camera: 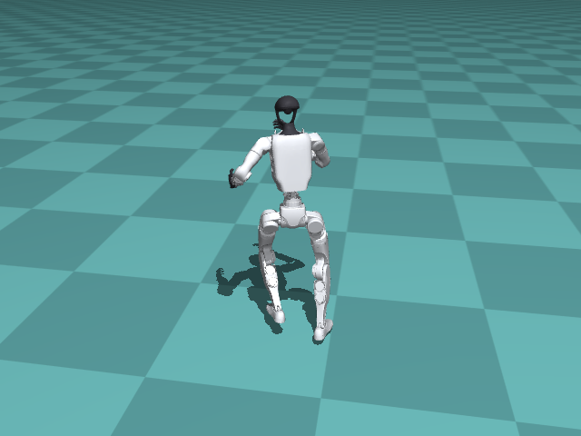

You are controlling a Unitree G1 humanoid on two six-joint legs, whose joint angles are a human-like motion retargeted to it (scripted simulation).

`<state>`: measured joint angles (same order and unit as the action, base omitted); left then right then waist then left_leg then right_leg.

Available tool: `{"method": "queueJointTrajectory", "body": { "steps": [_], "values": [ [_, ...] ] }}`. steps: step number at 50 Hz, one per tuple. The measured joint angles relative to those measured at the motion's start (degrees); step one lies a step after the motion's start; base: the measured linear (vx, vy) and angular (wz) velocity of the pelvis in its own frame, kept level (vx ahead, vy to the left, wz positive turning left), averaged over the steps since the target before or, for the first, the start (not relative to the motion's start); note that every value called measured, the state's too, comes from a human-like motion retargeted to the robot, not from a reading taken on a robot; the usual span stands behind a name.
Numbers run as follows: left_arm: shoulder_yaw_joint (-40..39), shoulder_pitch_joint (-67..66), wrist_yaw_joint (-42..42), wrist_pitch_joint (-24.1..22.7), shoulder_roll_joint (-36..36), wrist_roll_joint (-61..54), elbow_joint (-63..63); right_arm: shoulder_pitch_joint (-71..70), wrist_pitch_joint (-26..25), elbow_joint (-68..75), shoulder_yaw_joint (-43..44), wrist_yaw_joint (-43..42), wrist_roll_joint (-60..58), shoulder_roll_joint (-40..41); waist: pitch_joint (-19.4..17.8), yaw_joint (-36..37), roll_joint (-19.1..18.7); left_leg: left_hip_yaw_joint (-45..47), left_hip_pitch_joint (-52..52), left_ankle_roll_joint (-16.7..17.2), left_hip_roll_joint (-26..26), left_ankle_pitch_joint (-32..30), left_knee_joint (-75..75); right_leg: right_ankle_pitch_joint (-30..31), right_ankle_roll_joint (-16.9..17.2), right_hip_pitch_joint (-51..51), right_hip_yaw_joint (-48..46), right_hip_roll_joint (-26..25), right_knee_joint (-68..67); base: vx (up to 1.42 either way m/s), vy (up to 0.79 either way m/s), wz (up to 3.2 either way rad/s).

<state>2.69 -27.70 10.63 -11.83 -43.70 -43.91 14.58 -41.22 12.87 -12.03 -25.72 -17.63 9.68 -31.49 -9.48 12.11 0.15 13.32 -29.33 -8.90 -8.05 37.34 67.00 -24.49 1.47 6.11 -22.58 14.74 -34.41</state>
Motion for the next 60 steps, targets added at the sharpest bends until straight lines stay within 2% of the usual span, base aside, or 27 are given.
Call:
{"method": "queueJointTrajectory", "body": {
  "steps": [3, 5, 7, 9, 10, 12, 15, 17, 20, 22, 23, 26, 30, 33, 35, 37, 40, 42, 44, 46, 48, 50, 53, 55, 56, 58, 60],
  "values": [
    [-8.1, -12.7, -6.4, 2.2, -3.2, -2.0, 2.6, -2.2, 0.8, -9.6, -2.5, 4.5, 2.9, -3.5, 3.6, 6.6, 2.4, 12.0, 4.5, 1.2, 2.7, -8.8, -31.4, 14.3, 2.2, -7.0, 1.0, -2.8, 5.7, 1.12, 0.04, 1.02],
    [-13.4, -20.1, -8.8, 2.4, -2.1, -1.9, 1.8, -2.6, 1.6, -15.1, -5.2, 6.7, 4.7, -4.7, 4.8, 9.0, 1.6, 20.9, 10.7, 5.1, 3.8, -18.7, -51.1, 23.1, 4.5, -10.9, 7.3, -8.0, 6.1, 1.16, 0.00, 0.92],
    [-17.4, -24.4, -10.3, 3.4, -0.6, 0.4, -0.4, -3.2, 2.1, -19.5, -8.5, 9.0, 6.5, -6.1, 5.9, 9.9, -0.9, 29.1, 14.1, 8.4, 2.9, -27.0, -59.9, 27.6, 5.3, -13.0, 13.3, -13.7, 2.8, 1.14, -0.06, 0.86],
    [-19.7, -25.7, -11.2, 6.0, 0.3, 1.6, -2.9, -3.5, 1.8, -22.8, -11.1, 11.7, 8.1, -7.5, 6.7, 9.4, -3.7, 36.1, 16.1, 8.2, 1.3, -29.0, -61.7, 27.5, 2.0, -12.7, 10.4, -13.7, -5.4, 1.07, -0.03, 0.99],
    [-20.1, -25.4, -11.4, 7.5, 0.7, 1.5, -4.1, -3.6, 1.4, -24.2, -12.1, 12.9, 8.8, -8.2, 6.8, 8.9, -5.1, 38.9, 17.1, 6.9, 0.6, -27.5, -61.4, 26.2, -0.8, -12.0, 6.1, -11.5, -11.0, 1.00, 0.04, 1.18],
    [-17.1, -21.8, -10.2, 9.1, 1.0, 0.3, -7.0, -1.8, 0.6, -25.4, -12.8, 14.1, 9.3, -7.8, 6.1, 6.9, -5.7, 38.2, 18.3, 2.9, 0.5, -15.3, -57.5, 19.8, -5.3, -9.8, -1.5, -2.6, -24.9, 0.93, 0.06, 1.41],
    [-5.8, -8.7, -4.4, 8.7, 0.0, 2.0, -15.6, 3.7, -0.1, -21.4, -12.3, 13.6, 6.9, -4.1, 1.6, 2.5, -1.4, 29.8, 16.3, -4.5, 1.6, 2.7, -42.0, 9.8, -5.8, -2.2, 3.1, 6.3, -42.7, 0.78, -0.11, 2.10],
    [3.4, 6.8, -1.4, 8.2, -2.4, 9.6, -22.1, 8.4, -0.6, -11.6, -11.3, 10.4, 1.4, -2.6, -2.2, -0.9, 1.4, 23.4, 14.4, -4.5, 3.3, 8.4, -33.3, 5.5, -2.8, 5.7, 11.1, 5.0, -49.4, 0.58, -0.22, 3.03],
    [10.5, 28.9, -2.2, 7.1, -1.2, 19.8, -20.9, 19.0, -1.3, 3.0, -4.9, 8.2, -8.3, -3.3, -7.0, -7.4, 0.6, 12.6, 13.3, -3.8, 6.0, 11.6, -26.6, 1.3, -1.5, 13.7, 15.6, 3.4, -51.3, 0.54, -0.10, 3.83],
    [12.7, 39.1, -1.6, 4.7, 3.1, 13.2, -11.8, 28.7, 0.3, 4.2, 2.4, 7.2, -5.0, -4.8, -8.8, -12.3, -2.5, 4.1, 15.2, -2.2, 7.4, 10.5, -28.3, -0.2, -2.0, 16.2, 14.0, 2.9, -46.0, 0.57, -0.03, 3.99],
    [14.1, 43.2, 1.1, 2.7, 6.1, 3.4, -5.6, 33.7, 0.9, 3.1, 6.0, 5.9, -1.2, -5.5, -9.3, -14.6, -4.1, -0.3, 16.9, -1.0, 8.0, 9.0, -31.3, -0.9, -2.1, 16.9, 12.6, 2.5, -41.5, 0.60, -0.04, 3.89],
    [12.0, 50.1, -4.0, 1.4, 1.4, 15.4, 12.1, 51.7, 2.1, -1.4, 18.2, 9.7, 4.5, -7.6, -9.0, -21.6, -8.1, -11.7, 22.8, 4.2, 7.4, 1.6, -40.4, 1.0, 0.1, 16.1, 9.4, -1.4, -22.0, 0.66, -0.11, 3.79],
    [6.5, 52.2, -4.3, -2.0, -1.4, 15.0, 26.9, 71.5, 0.4, -3.4, 29.2, 15.1, 7.7, -5.9, -6.4, -29.1, -8.1, -20.2, 28.4, 7.8, 8.0, -9.6, -47.1, 12.7, 7.3, 12.5, 16.5, -5.3, 9.8, 0.69, -0.26, 3.76],
    [4.4, 51.9, 2.3, -4.0, -2.2, 15.2, 27.0, 80.5, -1.8, -3.1, 32.1, 16.9, 7.3, -4.1, -4.6, -31.4, -6.2, -14.3, 30.0, 7.6, 8.0, -12.2, -43.7, 18.2, 9.9, 9.6, 22.2, -1.6, 24.2, 0.65, -0.40, 3.40],
    [4.1, 52.2, 3.7, -4.5, -2.5, 14.3, 24.4, 83.5, -2.5, -3.4, 32.6, 18.5, 7.0, -4.6, -4.3, -31.0, -5.4, -7.2, 28.8, 6.1, 6.4, -10.2, -35.8, 19.4, 9.5, 7.9, 18.1, 3.0, 27.3, 0.55, -0.45, 2.82],
    [4.5, 51.4, 2.1, -3.4, -1.6, 13.5, 19.9, 84.2, -1.1, -4.6, 32.4, 17.8, 4.8, -7.4, -4.3, -29.3, -5.2, -3.2, 24.6, 3.8, 3.8, -5.2, -21.9, 15.5, 9.3, 6.0, 12.3, 6.8, 24.4, 0.46, -0.47, 2.53],
    [6.3, 45.0, 1.3, -3.5, 4.7, 5.8, 10.8, 79.8, 4.1, -5.1, 29.6, 4.3, -7.3, -14.6, -6.7, -25.1, -7.2, -4.2, 15.6, 1.7, -0.2, 3.3, 1.7, 0.6, 10.8, 6.5, 6.6, 7.7, 8.9, 0.38, -0.46, 1.87],
    [8.1, 36.5, 4.9, -3.1, 10.2, 1.0, 1.5, 71.8, 3.5, -0.7, 24.9, -4.0, -14.0, -18.5, -8.9, -21.0, -8.4, -3.7, 10.4, 0.0, -2.1, 6.7, 14.2, -6.7, 9.9, 8.3, 5.0, 8.3, -3.2, 0.38, -0.38, 1.03],
    [9.4, 27.3, 6.6, -1.5, 13.1, -1.5, -9.3, 60.2, 2.5, 4.6, 19.8, -7.0, -16.0, -21.4, -9.6, -16.6, -9.2, -1.2, 4.4, -1.6, -3.5, 8.6, 23.4, -10.6, 7.5, 9.1, 4.1, 9.0, -10.7, 0.39, -0.24, 0.85],
    [10.7, 19.0, 4.6, 0.4, 10.6, -1.1, -16.9, 46.6, 2.9, 5.3, 16.9, -7.6, -15.3, -24.0, -8.8, -12.2, -8.6, 1.7, -3.2, -3.5, -2.9, 9.0, 28.7, -11.1, 6.5, 7.6, 1.9, 9.8, -10.0, 0.41, -0.04, 0.83],
    [11.8, 10.6, 1.6, 0.8, 3.7, 1.0, -18.2, 33.2, 3.3, 1.8, 14.9, -6.7, -13.3, -25.8, -7.0, -6.4, -6.6, 5.7, -10.0, -4.5, -3.0, 8.1, 30.1, -8.5, 5.4, 5.9, 1.1, 10.5, -6.5, 0.56, 0.12, 0.28],
    [10.5, 2.1, -1.5, 0.8, -4.8, 1.9, -14.8, 21.4, 2.9, -3.5, 11.3, -6.3, -10.7, -26.8, -4.5, 1.0, -3.2, 9.7, -15.4, -5.4, -3.9, 6.2, 27.9, -1.8, 4.6, 3.6, 2.1, 10.9, 0.7, 0.69, 0.28, -0.25],
    [1.1, -12.6, -7.6, 2.8, -12.8, 2.4, -7.6, 10.0, 2.4, -13.2, 4.2, -6.1, -8.3, -28.3, -0.9, 11.5, 2.3, 13.6, -18.2, -4.9, -6.2, 3.0, 18.4, 17.1, 4.4, -1.9, 5.1, 11.2, 15.1, 0.86, 0.45, -0.52],
    [-8.0, -22.7, -12.1, 3.6, -14.3, 3.5, -3.5, 4.4, 2.4, -19.5, 0.6, -4.3, -6.7, -27.9, 1.1, 15.4, 6.1, 15.9, -17.6, -3.3, -7.4, 1.3, 9.4, 30.4, 7.0, -5.6, 6.0, 11.9, 23.1, 0.94, 0.55, -0.07],
    [-12.5, -26.9, -13.5, 3.7, -13.6, 3.6, -1.9, 2.1, 2.7, -22.2, -0.7, -3.4, -5.0, -26.3, 1.9, 15.2, 8.0, 17.2, -16.6, -2.7, -7.8, 0.5, 3.8, 33.6, 8.5, -7.1, 6.0, 12.1, 25.2, 0.96, 0.57, 0.46],
    [-18.9, -31.4, -14.0, 3.7, -11.8, 2.4, 0.4, -0.7, 3.6, -26.4, -2.5, -2.2, -2.2, -21.2, 2.8, 13.0, 11.0, 20.4, -13.5, -1.6, -8.3, -0.8, -8.8, 35.4, 9.8, -9.7, 6.9, 11.5, 26.5, 0.97, 0.58, 1.03],
    [-20.8, -30.2, -11.5, 3.5, -10.5, 0.9, 1.7, 0.6, 3.9, -28.2, -3.2, -1.6, 0.2, -14.7, 2.5, 8.2, 12.2, 24.4, -7.9, -0.4, -8.3, -2.3, -22.6, 31.9, 8.8, -11.8, 10.5, 8.7, 22.3, 0.99, 0.57, 1.55]
  ]
}}
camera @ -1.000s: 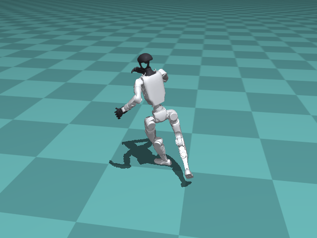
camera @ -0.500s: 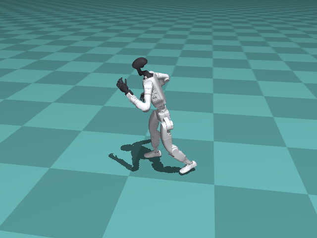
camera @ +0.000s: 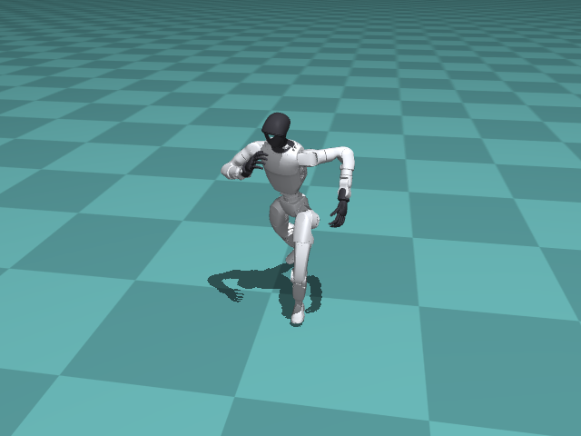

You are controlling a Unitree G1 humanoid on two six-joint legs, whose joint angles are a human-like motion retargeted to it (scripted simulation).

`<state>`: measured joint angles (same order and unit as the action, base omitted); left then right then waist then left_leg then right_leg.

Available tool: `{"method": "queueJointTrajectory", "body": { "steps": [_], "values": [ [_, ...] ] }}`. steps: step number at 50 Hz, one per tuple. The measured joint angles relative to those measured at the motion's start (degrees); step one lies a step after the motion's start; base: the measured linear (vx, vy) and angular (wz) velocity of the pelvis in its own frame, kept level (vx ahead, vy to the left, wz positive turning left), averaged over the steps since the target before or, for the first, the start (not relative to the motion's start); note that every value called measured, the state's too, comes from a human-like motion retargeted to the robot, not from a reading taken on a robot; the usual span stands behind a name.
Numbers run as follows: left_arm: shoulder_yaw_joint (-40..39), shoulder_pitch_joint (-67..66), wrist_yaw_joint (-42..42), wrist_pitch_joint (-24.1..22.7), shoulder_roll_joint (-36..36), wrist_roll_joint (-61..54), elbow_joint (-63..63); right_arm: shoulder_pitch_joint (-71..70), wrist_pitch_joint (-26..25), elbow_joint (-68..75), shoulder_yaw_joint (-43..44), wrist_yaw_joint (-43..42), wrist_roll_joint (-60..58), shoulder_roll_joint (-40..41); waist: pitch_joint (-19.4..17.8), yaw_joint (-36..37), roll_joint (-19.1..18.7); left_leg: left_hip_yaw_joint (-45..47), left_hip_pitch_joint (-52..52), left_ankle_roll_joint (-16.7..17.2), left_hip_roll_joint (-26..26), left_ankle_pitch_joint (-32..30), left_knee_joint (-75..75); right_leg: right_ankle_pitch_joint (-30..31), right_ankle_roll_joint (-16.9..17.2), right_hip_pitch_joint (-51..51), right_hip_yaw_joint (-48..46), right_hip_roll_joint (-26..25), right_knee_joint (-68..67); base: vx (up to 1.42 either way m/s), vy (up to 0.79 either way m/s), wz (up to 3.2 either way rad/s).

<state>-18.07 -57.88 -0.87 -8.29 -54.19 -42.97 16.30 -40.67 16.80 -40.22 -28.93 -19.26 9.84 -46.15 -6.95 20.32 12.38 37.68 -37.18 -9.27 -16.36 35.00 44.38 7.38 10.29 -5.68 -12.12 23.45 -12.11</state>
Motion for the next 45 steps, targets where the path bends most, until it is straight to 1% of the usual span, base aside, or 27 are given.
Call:
{"method": "queueJointTrajectory", "body": {
  "steps": [2, 3, 5, 7, 8, 10, 13, 15, 17, 20, 21, 22, 23, 25, 27, 28, 29, 30, 32, 33, 35, 37, 38, 40, 42, 43, 45],
  "values": [
    [2.9, 7.1, 2.4, 0.1, -1.1, 2.1, 0.0, 6.5, -0.7, 1.4, 0.0, 1.6, 0.8, 5.3, -1.8, -5.0, -0.3, 1.1, 6.6, 1.7, 0.5, -1.4, -8.7, -5.5, -0.9, 0.5, 5.2, -4.3, -13.4, 1.03, 0.54, 1.78],
    [6.0, 12.5, 3.4, 0.1, -2.4, 4.1, -0.6, 10.9, -1.5, 3.1, 0.4, 3.2, 1.2, 6.9, -3.0, -7.2, -0.4, -0.2, 9.1, 2.0, 1.1, -0.5, -9.5, -8.7, -1.1, 2.4, 7.1, -5.8, -23.5, 1.04, 0.50, 1.77],
    [13.4, 25.4, 7.7, -0.7, -4.8, 8.9, -3.0, 20.0, -3.3, 8.7, 0.7, 5.0, -0.2, 8.9, -5.2, -11.4, -0.1, -4.5, 10.4, 1.4, 0.9, 5.7, -2.1, -14.6, -1.4, 8.6, 9.3, -7.4, -46.2, 1.02, 0.45, 1.80],
    [24.8, 46.0, 13.0, -1.2, -6.3, 13.2, -7.4, 26.0, -4.3, 20.6, 0.0, 2.1, -5.1, 10.0, -7.5, -17.6, 0.0, -9.5, 10.3, 0.8, 3.7, 10.8, 1.5, -21.9, -4.3, 17.2, 9.0, -7.4, -66.3, 0.92, 0.39, 2.33],
    [31.2, 58.0, 15.0, -1.2, -5.7, 15.1, -9.4, 28.8, -4.8, 28.0, -0.1, 0.5, -7.9, 10.0, -8.6, -20.8, -0.8, -11.9, 10.3, 0.3, 4.5, 12.9, 3.8, -25.0, -5.6, 21.3, 8.3, -7.5, -74.6, 0.98, 0.33, 2.62],
    [42.0, 80.0, 16.7, -2.0, -1.7, 16.9, -9.9, 35.2, -5.1, 39.6, 1.5, 0.1, -10.7, 8.6, -10.5, -27.6, -3.8, -16.7, 12.5, 0.6, 6.0, 15.0, 4.2, -30.1, -7.3, 28.8, 6.3, -8.1, -86.4, 1.09, 0.27, 2.66],
    [53.2, 106.1, 19.9, -4.7, 7.7, 16.6, -4.7, 46.4, -2.2, 40.7, 7.5, 1.5, -10.0, -0.9, -11.6, -37.7, -10.4, -22.6, 20.3, 4.7, 5.7, 13.3, -3.3, -35.5, -7.8, 39.5, 2.3, -8.8, -90.5, 1.29, 0.17, 2.24],
    [57.4, 119.8, 21.3, -6.3, 12.8, 17.5, -0.7, 54.4, -0.3, 36.9, 13.2, 4.7, -7.6, -9.3, -11.6, -44.7, -15.3, -26.4, 26.3, 7.9, 4.5, 6.9, -11.8, -36.2, -6.8, 45.6, -1.1, -8.6, -85.7, 1.45, -0.02, 1.97],
    [59.3, 128.8, 21.3, -7.5, 16.5, 19.1, 2.3, 62.7, 0.1, 34.3, 19.1, 9.8, -4.0, -15.7, -11.1, -50.8, -19.9, -29.7, 31.7, 10.7, 2.3, -5.5, -20.3, -34.2, -5.4, 49.4, -4.7, -7.8, -75.2, 1.54, -0.23, 1.70],
    [60.1, 135.1, 21.8, -9.9, 21.0, 21.4, 5.4, 75.0, -1.0, 33.4, 27.8, 17.8, -1.0, -20.4, -9.7, -56.3, -25.2, -32.3, 38.5, 15.2, -1.2, -28.7, -30.4, -29.2, -4.6, 50.1, -9.8, -6.3, -52.7, 1.59, -0.44, 1.26],
    [59.1, 135.2, 21.9, -10.7, 22.0, 21.8, 6.5, 78.3, -1.4, 33.5, 30.2, 20.2, -0.8, -20.5, -9.2, -57.1, -25.8, -32.1, 40.8, 16.4, -1.8, -32.6, -32.3, -28.0, -4.0, 48.5, -10.3, -6.3, -43.0, 1.62, -0.55, 1.09],
    [57.8, 134.8, 22.0, -11.3, 22.8, 21.9, 7.6, 81.0, -1.9, 33.8, 32.2, 22.2, -0.7, -20.4, -8.8, -57.6, -26.1, -31.8, 43.2, 17.0, -2.0, -35.1, -33.5, -27.1, -3.2, 46.5, -10.3, -6.3, -33.2, 1.63, -0.60, 1.05],
    [55.9, 133.8, 21.9, -11.8, 23.2, 21.4, 8.6, 82.7, -2.3, 34.0, 33.5, 23.4, -0.7, -20.1, -8.6, -57.7, -25.7, -31.3, 45.8, 16.6, -1.8, -34.7, -33.3, -26.7, -2.0, 43.7, -9.5, -6.4, -22.9, 1.63, -0.66, 0.93],
    [52.0, 129.5, 21.3, -11.9, 23.4, 19.5, 10.2, 83.5, -3.6, 34.5, 33.8, 23.9, -0.5, -18.9, -9.2, -56.5, -23.5, -32.5, 50.5, 14.7, -0.1, -30.1, -27.5, -26.7, 0.5, 36.5, -8.1, -5.6, -6.0, 1.63, -0.73, 0.59],
    [49.3, 121.4, 18.7, -10.8, 22.3, 16.2, 10.4, 80.3, -6.1, 35.7, 30.4, 22.6, 4.0, -16.8, -10.3, -52.8, -21.3, -36.8, 50.1, 13.3, 2.8, -23.0, -10.5, -23.4, 1.1, 29.6, -8.4, -4.0, 0.3, 1.57, -0.72, 0.08],
    [48.3, 116.4, 17.1, -9.9, 21.5, 14.2, 9.8, 77.7, -7.3, 36.8, 27.9, 21.1, 8.2, -15.2, -10.6, -50.4, -20.8, -38.3, 47.6, 12.7, 4.0, -19.5, 0.8, -21.1, 0.7, 27.4, -8.0, -3.3, -0.4, 1.50, -0.66, -0.01],
    [46.8, 110.4, 16.2, -8.7, 20.3, 12.8, 8.5, 74.2, -7.8, 38.3, 25.0, 18.6, 11.8, -13.8, -11.0, -47.9, -21.0, -38.6, 44.1, 11.5, 4.0, -16.1, 12.4, -21.7, -0.1, 26.4, -7.3, -2.8, -4.5, 1.45, -0.63, 0.01],
    [45.2, 104.1, 15.7, -7.4, 18.9, 11.6, 7.0, 70.2, -8.0, 40.0, 21.8, 15.6, 15.0, -12.4, -11.4, -45.4, -21.5, -38.4, 40.2, 10.0, 3.2, -12.7, 24.3, -23.8, -1.1, 26.2, -6.4, -2.5, -10.2, 1.41, -0.62, -0.09],
    [39.1, 87.6, 15.6, -4.3, 16.9, 11.7, 1.9, 58.5, -7.1, 42.8, 15.8, 10.4, 13.2, -11.1, -13.0, -39.8, -22.7, -37.4, 31.8, 6.8, 1.2, -6.4, 45.3, -34.0, -2.7, 26.7, -5.2, -2.5, -23.5, 1.36, -0.60, -0.30],
    [34.1, 77.3, 14.1, -2.6, 16.6, 11.5, -0.8, 49.6, -6.9, 44.1, 11.6, 8.9, 10.7, -10.4, -12.9, -37.5, -22.9, -36.8, 26.6, 5.8, 1.4, -4.0, 54.2, -38.0, -3.4, 27.0, -4.6, -2.5, -27.9, 1.34, -0.55, -0.54],
    [22.7, 57.1, 8.7, 0.8, 18.3, 9.7, -5.5, 32.1, -7.0, 43.3, 6.5, 8.1, 6.1, -6.1, -11.3, -31.8, -21.6, -33.7, 16.0, 3.9, 4.0, -1.2, 66.7, -42.7, -5.3, 26.0, -3.1, -2.9, -30.7, 1.36, -0.45, -0.83],
    [14.2, 41.0, 6.1, 1.8, 19.9, 6.6, -6.6, 18.4, -7.2, 37.6, 5.4, 9.4, 4.5, 0.7, -7.9, -23.0, -18.5, -27.5, 6.2, 2.1, 6.8, -0.2, 70.0, -42.0, -7.0, 23.2, -0.2, -3.5, -27.5, 1.45, -0.28, -1.29],
    [11.3, 34.1, 5.7, 1.8, 19.7, 3.7, -5.8, 12.8, -7.2, 33.6, 4.4, 10.0, 4.3, 3.8, -5.8, -17.8, -16.6, -24.0, 1.7, 1.3, 7.5, -0.2, 68.9, -39.8, -7.5, 21.4, 1.6, -3.6, -24.6, 1.54, -0.14, -1.46],
    [7.3, 21.7, 4.3, 2.0, 18.6, -4.6, -2.7, 3.6, -7.5, 24.8, 0.8, 10.8, 4.0, 8.0, -1.6, -7.5, -12.7, -17.7, -5.0, 0.1, 7.0, -1.5, 62.3, -31.4, -8.2, 16.5, 5.1, -3.3, -16.8, 1.63, 0.01, -1.42],
    [4.5, 11.3, 1.8, 2.5, 17.1, -11.6, 0.7, -2.6, -7.4, 16.8, -4.1, 9.8, 3.6, 10.6, 1.4, 0.9, -9.1, -12.8, -7.2, -0.1, 5.1, -3.7, 50.0, -17.1, -7.7, 10.6, 7.6, -2.3, -8.2, 1.73, 0.16, -1.19],
    [3.0, 6.6, 0.5, 2.7, 16.2, -13.9, 2.4, -4.9, -7.2, 13.3, -6.6, 8.9, 3.3, 11.9, 2.5, 4.3, -7.5, -10.7, -6.8, 0.2, 4.1, -4.8, 42.5, -9.3, -6.4, 7.5, 8.4, -1.6, -4.0, 1.77, 0.23, -1.00],
    [-0.2, -0.9, -2.2, 3.2, 14.0, -15.8, 5.2, -9.1, -7.0, 7.4, -10.7, 7.3, 2.0, 13.8, 3.9, 9.0, -4.6, -6.9, -3.9, 1.4, 2.6, -6.9, 24.9, 1.2, -2.6, 1.8, 8.7, -0.6, 1.5, 1.79, 0.27, -0.73]
  ]
}}
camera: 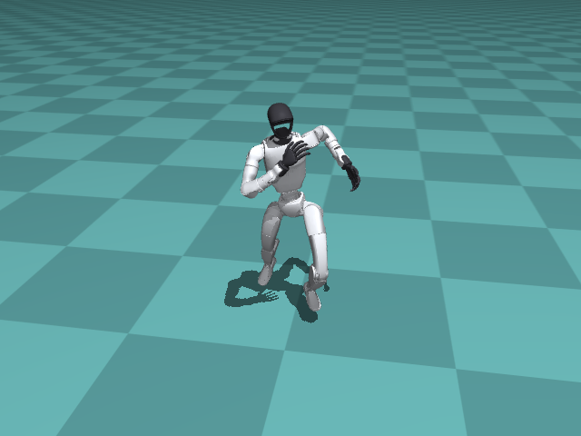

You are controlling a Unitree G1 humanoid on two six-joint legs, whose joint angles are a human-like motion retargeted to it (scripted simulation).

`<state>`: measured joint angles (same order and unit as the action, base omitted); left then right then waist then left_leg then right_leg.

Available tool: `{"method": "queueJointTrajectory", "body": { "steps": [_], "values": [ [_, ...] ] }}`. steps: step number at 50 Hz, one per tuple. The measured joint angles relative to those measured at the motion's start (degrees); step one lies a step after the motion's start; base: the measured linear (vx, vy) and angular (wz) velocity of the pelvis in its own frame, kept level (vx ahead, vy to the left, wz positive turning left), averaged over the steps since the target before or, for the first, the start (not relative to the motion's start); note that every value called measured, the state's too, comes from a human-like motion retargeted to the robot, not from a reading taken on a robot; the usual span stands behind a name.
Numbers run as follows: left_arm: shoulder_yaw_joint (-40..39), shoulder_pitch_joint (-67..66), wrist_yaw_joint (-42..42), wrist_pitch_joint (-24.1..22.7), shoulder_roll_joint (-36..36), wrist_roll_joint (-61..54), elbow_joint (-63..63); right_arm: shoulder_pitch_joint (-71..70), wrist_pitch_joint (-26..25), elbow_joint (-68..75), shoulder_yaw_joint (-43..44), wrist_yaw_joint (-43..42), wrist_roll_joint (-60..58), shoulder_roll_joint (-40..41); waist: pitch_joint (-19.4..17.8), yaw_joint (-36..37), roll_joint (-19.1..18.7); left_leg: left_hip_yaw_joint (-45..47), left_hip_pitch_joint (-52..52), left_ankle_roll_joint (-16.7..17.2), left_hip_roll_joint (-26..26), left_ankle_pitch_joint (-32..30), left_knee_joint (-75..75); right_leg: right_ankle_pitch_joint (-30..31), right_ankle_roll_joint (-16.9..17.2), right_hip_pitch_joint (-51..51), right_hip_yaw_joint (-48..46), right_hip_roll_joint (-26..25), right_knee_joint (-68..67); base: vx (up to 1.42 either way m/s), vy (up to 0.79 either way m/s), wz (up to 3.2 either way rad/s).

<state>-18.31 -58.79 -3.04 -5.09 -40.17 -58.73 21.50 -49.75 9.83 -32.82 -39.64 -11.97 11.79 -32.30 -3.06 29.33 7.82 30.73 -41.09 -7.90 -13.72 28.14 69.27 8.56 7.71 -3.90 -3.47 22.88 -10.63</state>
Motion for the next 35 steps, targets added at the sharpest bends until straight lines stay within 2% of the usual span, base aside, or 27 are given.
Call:
{"method": "queueJointTrajectory", "body": {
  "steps": [2, 3, 5, 7, 8, 10, 12, 13, 15, 18, 20, 21, 22, 23, 25, 28, 30, 32, 33, 35],
  "values": [
    [-4.6, -3.8, -3.7, 1.6, -2.8, 4.4, 2.7, -1.9, 2.4, -5.2, -1.2, 0.9, -1.7, 0.4, 0.3, 1.8, 1.0, 2.5, 5.8, 2.5, 0.0, -2.1, -22.2, 0.8, 1.2, -4.7, 0.0, -0.6, -1.1, 1.78, 0.34, -0.33],
    [-7.6, -4.5, -5.7, 3.0, -4.2, 9.2, 4.2, -1.1, 3.4, -7.5, -0.5, 1.0, -2.6, 0.1, 0.0, 2.1, 0.6, 3.1, 9.8, 4.3, 0.4, -3.1, -34.0, -0.9, 0.8, -6.9, 0.8, -1.9, -4.2, 1.78, 0.39, -0.11],
    [-13.3, -3.4, -9.8, 5.6, -7.1, 22.1, 6.5, 4.8, 5.1, -10.7, 3.0, 0.8, -2.9, -1.9, -1.1, 1.4, -2.4, 0.9, 17.6, 8.6, -0.3, -3.7, -52.4, -6.2, -0.1, -10.2, 2.7, -6.8, -16.4, 1.77, 0.41, 0.17],
    [-14.5, 2.6, -10.0, 5.8, -9.2, 32.8, 5.2, 15.4, 5.1, -9.9, 8.2, 2.6, -2.6, -4.3, -3.3, -1.3, -4.8, -7.0, 22.2, 10.5, -0.9, -4.5, -57.7, -11.1, -1.5, -9.6, 2.4, -10.0, -36.4, 1.70, 0.37, 0.58],
    [-12.9, 7.2, -7.4, 5.2, -9.7, 35.1, 3.1, 20.8, 4.4, -7.7, 10.5, 4.0, -2.9, -4.9, -4.6, -3.3, -5.0, -11.8, 23.3, 10.1, -0.6, -6.2, -56.6, -13.0, -2.9, -7.9, 1.6, -10.0, -47.6, 1.61, 0.30, 0.81],
    [-5.8, 20.6, 1.4, 3.2, -10.8, 35.0, -3.5, 31.0, 2.7, 0.2, 14.4, 4.5, -4.2, -5.3, -7.7, -8.4, -2.8, -18.8, 22.4, 6.9, 1.8, -5.7, -47.5, -18.1, -5.8, -2.1, 0.6, -7.6, -69.7, 1.52, 0.22, 1.13],
    [3.6, 39.0, 7.5, -4.4, -12.1, 53.1, -12.1, 43.4, 4.9, 9.0, 22.3, 5.4, 3.6, -5.1, -10.8, -15.1, 0.1, -22.1, 19.0, 3.1, 3.2, 4.0, -32.3, -25.5, -6.2, 5.2, 0.6, -7.4, -86.8, 1.45, 0.09, 1.41],
    [8.3, 48.7, 10.0, -4.2, -11.6, 57.8, -13.8, 49.3, 4.4, 14.0, 25.3, 5.6, 3.4, -4.9, -11.8, -18.0, -0.1, -22.7, 19.0, 3.7, 2.6, 7.9, -28.0, -28.7, -6.7, 9.6, 0.9, -8.7, -93.5, 1.44, -0.01, 1.15],
    [17.0, 67.3, 13.3, -3.5, -8.9, 62.5, -13.5, 61.0, 4.5, 18.8, 31.7, 7.9, 6.8, -6.1, -12.5, -24.8, -2.2, -23.9, 21.4, 5.6, 0.9, 11.7, -25.7, -32.8, -7.6, 19.5, -0.5, -10.4, -101.1, 1.44, -0.08, 1.06],
    [30.0, 89.3, 19.4, -4.0, -5.9, 60.2, -7.6, 78.4, 5.6, 16.0, 39.8, 10.2, 17.3, -13.1, -11.1, -39.6, -6.8, -27.5, 28.2, 8.1, -1.0, 7.1, -34.1, -34.6, -8.0, 32.6, -6.9, -8.0, -95.8, 1.49, -0.27, 1.53],
    [37.6, 100.9, 21.4, -4.7, -5.9, 59.7, -3.8, 89.5, 4.7, 14.5, 45.9, 13.5, 21.7, -17.2, -9.8, -49.5, -9.8, -30.9, 33.0, 10.0, -2.9, -2.5, -41.9, -33.9, -8.0, 38.0, -11.5, -5.3, -84.3, 1.54, -0.55, 1.68],
    [40.6, 105.5, 21.2, -5.2, -5.7, 59.1, -2.8, 94.7, 3.7, 14.4, 49.4, 15.7, 22.8, -17.9, -9.2, -53.1, -11.4, -32.5, 35.2, 11.4, -4.3, -9.8, -45.8, -32.4, -7.6, 39.1, -13.4, -4.6, -75.9, 1.56, -0.70, 1.38],
    [43.5, 110.4, 20.8, -6.0, -5.6, 54.8, -2.1, 99.4, 3.1, 14.6, 52.2, 16.7, 23.3, -19.0, -8.5, -56.0, -13.0, -33.7, 37.3, 12.5, -5.6, -17.0, -49.4, -30.5, -6.2, 39.7, -15.3, -4.0, -66.6, 1.57, -0.77, 0.94],
    [46.0, 115.8, 20.1, -7.5, -5.6, 43.2, -1.8, 103.1, 3.6, 15.3, 53.6, 15.4, 22.5, -20.9, -7.7, -57.6, -14.6, -34.3, 38.9, 12.8, -6.9, -23.9, -52.5, -28.0, -2.9, 39.5, -17.1, -3.6, -55.6, 1.58, -0.80, 0.64],
    [47.9, 121.1, 19.5, -9.6, -4.6, 36.3, -0.9, 108.8, 3.0, 16.5, 57.4, 16.4, 19.6, -22.0, -6.4, -60.5, -16.2, -33.0, 42.6, 14.8, -8.4, -30.8, -55.9, -24.2, 0.0, 37.3, -19.5, -2.4, -32.4, 1.60, -0.86, 0.41],
    [45.6, 121.0, 22.6, -12.6, -2.1, 31.5, 2.4, 110.3, 0.2, 18.1, 59.9, 18.7, 16.9, -22.7, -6.9, -61.9, -14.5, -32.0, 49.9, 15.2, -7.4, -26.0, -50.2, -23.5, 4.2, 29.6, -19.5, -0.5, -1.4, 1.63, -0.98, 0.04],
    [42.3, 116.0, 22.5, -13.4, -1.8, 28.9, 4.9, 107.0, -1.8, 19.8, 58.4, 20.0, 16.0, -22.4, -8.1, -60.3, -12.5, -34.8, 53.5, 15.5, -5.5, -21.6, -39.7, -23.2, 5.8, 25.6, -20.6, 1.1, 6.1, 1.60, -0.97, -0.67],
    [37.2, 106.2, 18.6, -11.8, -2.3, 28.3, 5.5, 100.8, -2.3, 22.9, 54.9, 18.4, 15.1, -20.9, -9.9, -56.1, -11.6, -36.8, 52.6, 13.8, -3.4, -16.8, -22.1, -17.4, 4.5, 23.1, -20.7, 2.3, 2.5, 1.53, -0.79, -1.04],
    [34.5, 99.6, 16.9, -10.6, -2.4, 28.2, 4.8, 96.5, -1.7, 25.1, 52.3, 15.7, 15.1, -19.7, -11.2, -53.5, -12.1, -36.5, 50.9, 12.1, -3.6, -14.3, -12.1, -17.1, 3.3, 23.1, -19.6, 2.3, -3.0, 1.49, -0.68, -1.14],
    [30.3, 84.4, 17.9, -8.0, -1.4, 26.8, 0.1, 84.9, -0.2, 30.4, 45.8, 7.0, 13.4, -18.3, -14.5, -48.1, -14.5, -34.6, 46.3, 8.1, -6.8, -8.7, 7.5, -26.5, 0.7, 25.3, -16.3, 1.3, -19.8, 1.45, -0.60, -1.19]
  ]
}}
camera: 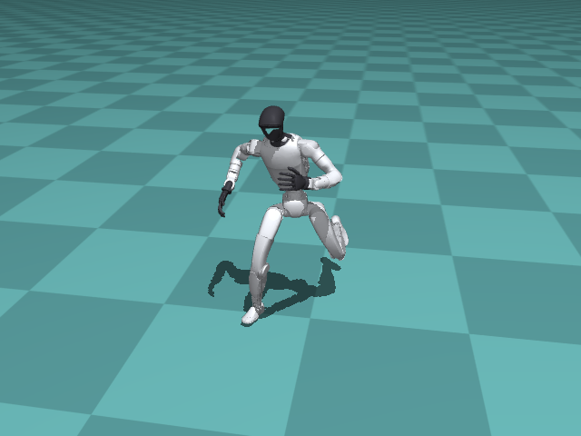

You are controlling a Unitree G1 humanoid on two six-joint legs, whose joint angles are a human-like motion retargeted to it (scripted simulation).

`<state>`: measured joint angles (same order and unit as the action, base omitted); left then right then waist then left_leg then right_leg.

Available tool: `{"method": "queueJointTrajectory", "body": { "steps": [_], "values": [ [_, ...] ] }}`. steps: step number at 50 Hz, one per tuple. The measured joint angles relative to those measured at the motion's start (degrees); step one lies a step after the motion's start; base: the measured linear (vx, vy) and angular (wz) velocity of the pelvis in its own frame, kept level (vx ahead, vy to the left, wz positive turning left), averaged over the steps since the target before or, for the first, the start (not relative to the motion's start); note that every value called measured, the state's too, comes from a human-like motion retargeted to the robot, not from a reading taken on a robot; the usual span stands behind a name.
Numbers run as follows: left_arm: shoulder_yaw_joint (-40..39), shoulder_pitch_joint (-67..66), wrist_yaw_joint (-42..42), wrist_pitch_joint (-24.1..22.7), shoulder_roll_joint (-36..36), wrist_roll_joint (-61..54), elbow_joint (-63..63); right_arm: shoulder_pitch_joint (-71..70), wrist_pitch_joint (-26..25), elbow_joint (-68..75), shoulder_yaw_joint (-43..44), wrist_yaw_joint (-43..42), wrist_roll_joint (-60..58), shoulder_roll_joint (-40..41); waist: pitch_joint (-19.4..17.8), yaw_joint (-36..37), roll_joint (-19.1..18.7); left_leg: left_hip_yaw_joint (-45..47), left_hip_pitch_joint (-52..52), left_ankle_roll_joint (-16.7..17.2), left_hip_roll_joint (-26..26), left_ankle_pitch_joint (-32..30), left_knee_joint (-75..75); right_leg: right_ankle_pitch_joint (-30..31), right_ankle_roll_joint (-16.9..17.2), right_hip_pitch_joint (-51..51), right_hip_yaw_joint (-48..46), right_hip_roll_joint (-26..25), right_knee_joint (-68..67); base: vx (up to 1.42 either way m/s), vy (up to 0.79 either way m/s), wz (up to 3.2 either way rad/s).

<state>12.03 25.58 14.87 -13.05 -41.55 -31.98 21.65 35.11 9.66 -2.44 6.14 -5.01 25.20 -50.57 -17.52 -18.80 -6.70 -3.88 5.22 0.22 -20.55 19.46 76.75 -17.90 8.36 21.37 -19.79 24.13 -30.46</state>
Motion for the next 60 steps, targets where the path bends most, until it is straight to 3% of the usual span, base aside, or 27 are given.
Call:
{"method": "queueJointTrajectory", "body": {
  "steps": [3, 5, 7, 9, 12, 14, 16, 18, 20, 22, 23, 25, 27, 30, 35, 38, 40, 44, 46, 48, 49, 52, 53, 55, 56, 57, 60],
  "values": [
    [-3.0, -23.7, 9.9, 2.2, 3.7, -3.0, -13.0, -25.6, 0.2, 3.2, -10.1, -10.0, -9.2, 1.4, -0.5, 8.4, -0.4, 5.4, -11.1, -6.4, -0.4, 7.3, 22.1, -11.8, -3.7, 3.5, 5.5, -0.7, -16.2, 1.41, -0.48, -1.27],
    [-3.7, -36.9, 12.4, 2.0, 3.6, -2.8, -18.0, -41.1, 1.0, 0.2, -12.1, -10.9, -12.6, 6.0, 1.9, 13.2, 1.0, 7.4, -21.3, -7.5, 4.3, 9.4, 29.5, -15.0, -5.5, -1.5, 4.6, -1.1, -13.5, 1.45, -0.25, -0.55],
    [-6.3, -48.6, 10.4, 2.8, -0.2, -3.8, -16.0, -52.8, 0.6, -5.5, -12.6, -11.0, -12.4, 11.9, 6.1, 20.7, 3.9, 12.2, -32.4, -8.1, 10.1, 9.5, 28.5, -12.7, -6.9, -5.6, 5.2, -1.3, -7.7, 1.47, -0.09, -0.49],
    [-8.8, -57.7, 5.5, 4.2, -5.6, -4.7, -12.2, -60.4, 1.3, -12.6, -14.3, -12.0, -9.7, 14.3, 10.4, 29.4, 7.1, 18.2, -41.0, -9.1, 11.8, 7.9, 20.6, -5.6, -7.1, -11.0, 5.9, -1.9, 0.6, 1.53, 0.02, -0.59],
    [-14.7, -70.7, -3.2, 5.2, -11.6, -5.4, -8.4, -67.8, 2.4, -23.2, -19.7, -11.7, -9.7, 12.2, 16.0, 40.5, 13.0, 29.1, -45.1, -10.9, 10.2, 4.7, -1.6, 11.9, -5.0, -18.6, 9.5, -2.2, 11.7, 1.63, 0.15, -0.52],
    [-19.3, -77.8, -5.6, 4.2, -11.6, -4.7, -8.1, -71.9, 3.0, -29.5, -24.0, -10.4, -11.5, 11.1, 17.2, 44.2, 15.8, 35.7, -41.9, -9.5, 10.0, 2.7, -22.7, 21.7, -1.8, -23.6, 13.3, -3.0, 15.9, 1.67, 0.21, -0.42],
    [-23.6, -82.4, -5.9, 3.3, -10.0, -4.6, -8.6, -74.6, 4.5, -35.1, -27.9, -9.0, -10.8, 11.8, 16.9, 45.5, 16.0, 40.1, -36.1, -5.8, 10.3, 1.4, -46.1, 24.8, 0.2, -29.2, 16.0, -5.4, 16.1, 1.67, 0.25, -0.40],
    [-26.1, -83.2, -6.1, 3.4, -8.6, -4.7, -9.8, -73.7, 5.9, -39.1, -30.4, -7.3, -7.9, 13.2, 15.7, 45.8, 13.6, 40.6, -30.8, -1.2, 9.6, 2.2, -64.1, 22.2, -0.1, -33.9, 17.5, -8.9, 9.9, 1.66, 0.30, -0.30],
    [-26.2, -79.9, -6.8, 4.2, -7.9, -2.7, -11.9, -69.5, 6.0, -40.7, -30.9, -4.4, -6.0, 14.5, 12.8, 45.7, 11.2, 35.5, -27.5, 2.5, 8.3, 0.6, -71.0, 18.2, -1.4, -36.2, 17.9, -11.1, -2.4, 1.61, 0.28, 0.01],
    [-23.3, -73.1, -7.0, 5.3, -6.9, -0.3, -15.6, -63.4, 4.6, -38.8, -31.2, -1.3, -5.8, 15.3, 9.9, 43.9, 11.2, 27.3, -27.7, 0.6, 9.2, -3.9, -65.1, 13.8, -4.3, -33.8, 17.2, -8.9, -20.1, 1.49, 0.24, 0.50],
    [-21.2, -68.2, -6.0, 5.7, -6.6, 0.7, -18.0, -60.5, 3.8, -36.1, -31.5, -0.7, -6.4, 15.8, 8.1, 42.4, 12.7, 24.2, -29.4, -2.8, 10.8, -2.9, -57.9, 11.3, -5.8, -31.4, 16.9, -6.1, -29.1, 1.39, 0.22, 0.92],
    [-17.1, -56.7, -2.5, 6.4, -7.4, 3.3, -21.9, -54.3, 2.1, -27.2, -32.5, -2.6, -9.5, 17.0, 4.1, 39.0, 16.8, 21.2, -32.6, -9.2, 13.9, 5.6, -40.9, 5.2, -7.6, -26.4, 18.3, -1.1, -44.8, 1.31, 0.18, 1.19],
    [-11.2, -39.9, -0.2, 6.9, -8.9, 7.6, -24.0, -48.1, 0.4, -13.9, -33.0, -6.4, -14.4, 18.8, 1.2, 36.2, 19.6, 19.9, -33.0, -11.5, 16.0, 12.9, -31.0, -0.4, -8.5, -19.5, 20.9, -0.2, -55.3, 1.23, 0.11, 1.28],
    [-1.9, -16.9, 1.0, 5.3, -7.3, 7.8, -19.1, -36.2, 1.5, -3.8, -31.0, -7.9, -8.9, 18.7, 0.6, 30.0, 19.5, 15.9, -28.4, -12.1, 18.2, 16.1, -30.2, -4.3, -9.8, -8.5, 20.2, -2.8, -58.8, 1.16, 0.05, 1.47],
    [4.3, 3.3, -1.7, 0.7, -7.0, 2.6, 1.6, -12.6, 4.0, -9.4, -18.5, -1.3, 1.8, 7.6, 4.1, 14.8, 12.4, 5.3, -14.5, -5.9, 15.9, 9.2, -45.8, -2.5, -7.0, -0.4, 6.0, -8.3, -28.4, 1.13, -0.12, 1.71],
    [3.5, 8.3, -3.1, -1.9, -10.2, 2.6, 11.3, 0.9, 2.1, -9.5, -9.1, 4.8, 3.4, 3.9, 7.0, 5.3, 10.4, -1.2, -6.8, -0.9, 15.6, 2.0, -56.5, 6.2, -0.8, -2.7, 0.2, -9.9, 5.4, 1.13, -0.36, 2.31],
    [3.5, 10.6, -0.8, -4.5, -11.9, 2.9, 15.9, 9.8, 0.3, -8.8, -2.8, 8.6, 2.3, 2.7, 7.6, -0.6, 10.7, -5.6, -1.6, 2.1, 15.8, -1.1, -61.5, 7.7, 3.3, -4.6, 0.0, -8.4, 22.7, 1.12, -0.52, 2.90],
    [0.5, 10.4, 2.9, -8.3, -10.5, 0.3, 18.8, 24.1, -1.4, -8.3, 6.2, 14.5, -4.7, 1.5, 5.7, -5.2, 10.7, -1.4, 4.2, 5.5, 10.0, 3.1, -59.6, 3.9, 6.6, -5.2, 4.3, -3.8, 31.1, 0.96, -0.66, 2.49],
    [-4.0, 5.7, 2.8, -8.3, -8.2, 0.9, 17.6, 27.1, -1.7, -7.8, 7.0, 16.5, -6.8, 0.3, 4.0, -4.5, 10.7, 4.4, 2.8, 4.2, 5.8, 9.6, -47.7, 7.7, 6.6, -5.4, 4.5, -2.2, 28.5, 0.73, -0.84, 1.36],
    [-9.5, -2.3, 3.4, -7.7, -5.4, 5.8, 15.0, 25.8, -1.9, -5.7, 4.9, 17.1, -6.6, -1.7, 1.8, -2.2, 9.7, 4.9, -0.9, 1.2, 3.5, 15.6, -29.8, 14.3, 6.6, -4.0, 4.6, -2.1, 21.4, 0.65, -0.66, 0.39],
    [-12.3, -7.5, 5.3, -6.8, -3.1, 10.1, 12.4, 22.7, -1.7, -3.7, 2.5, 15.7, -7.1, -3.1, 0.2, -0.8, 8.3, 3.9, -2.7, -0.2, 3.4, 17.8, -20.9, 13.4, 6.6, -1.9, 5.1, -2.5, 14.9, 0.62, -0.41, -0.19],
    [-15.5, -23.3, 12.1, -2.0, 9.5, 14.5, -1.4, 4.2, -1.1, 3.3, -8.2, 8.1, -14.8, -9.4, -5.7, 2.2, 4.1, 4.1, -6.3, -4.5, 5.4, 22.6, 1.0, 2.4, 5.0, 3.8, 6.6, -2.0, -7.5, 0.53, -0.21, -0.16],
    [-14.1, -27.0, 9.4, 1.0, 14.8, 7.6, -8.1, -4.8, -1.5, 4.7, -12.2, 6.8, -19.4, -11.4, -7.2, 2.9, 3.1, 6.0, -7.6, -6.6, 5.4, 23.9, 6.1, -0.2, 3.3, 4.4, 6.5, -1.8, -11.9, 0.40, -0.21, 0.19],
    [-11.0, -33.9, 7.4, 5.4, 19.3, 6.9, -21.4, -21.3, -0.8, 4.9, -17.0, 4.9, -26.5, -12.9, -8.4, 4.6, 1.5, 10.3, -10.9, -10.3, 5.5, 26.5, 13.0, -3.5, 0.4, 4.3, 5.4, -1.1, -17.0, 0.32, -0.18, 0.50],
    [-8.6, -35.7, 7.6, 3.0, 21.0, -4.0, -24.7, -30.1, -1.2, 5.3, -20.3, 3.0, -25.2, -11.0, -8.1, 6.2, 1.2, 12.6, -13.0, -11.3, 5.8, 27.2, 14.3, -4.2, -0.5, 4.3, 4.5, -0.5, -18.2, 0.26, -0.12, 0.69],
    [-6.4, -37.7, 6.8, 1.5, 21.3, -11.5, -27.3, -38.2, -1.5, 5.3, -23.3, 1.4, -23.5, -9.1, -7.6, 8.0, 1.0, 15.0, -15.0, -11.9, 6.1, 27.7, 15.0, -4.8, -1.4, 4.1, 3.5, 0.0, -19.1, 0.22, -0.09, 0.76],
    [-1.6, -45.0, -2.6, 2.9, 12.6, -11.0, -28.5, -55.9, -2.0, 1.9, -30.6, -0.3, -15.9, -5.2, -4.6, 15.5, 1.2, 22.4, -19.5, -12.0, 5.0, 26.9, 11.9, -4.5, -2.6, 1.7, -0.5, 1.6, -18.1, 0.21, -0.04, 1.00]
  ]
}}
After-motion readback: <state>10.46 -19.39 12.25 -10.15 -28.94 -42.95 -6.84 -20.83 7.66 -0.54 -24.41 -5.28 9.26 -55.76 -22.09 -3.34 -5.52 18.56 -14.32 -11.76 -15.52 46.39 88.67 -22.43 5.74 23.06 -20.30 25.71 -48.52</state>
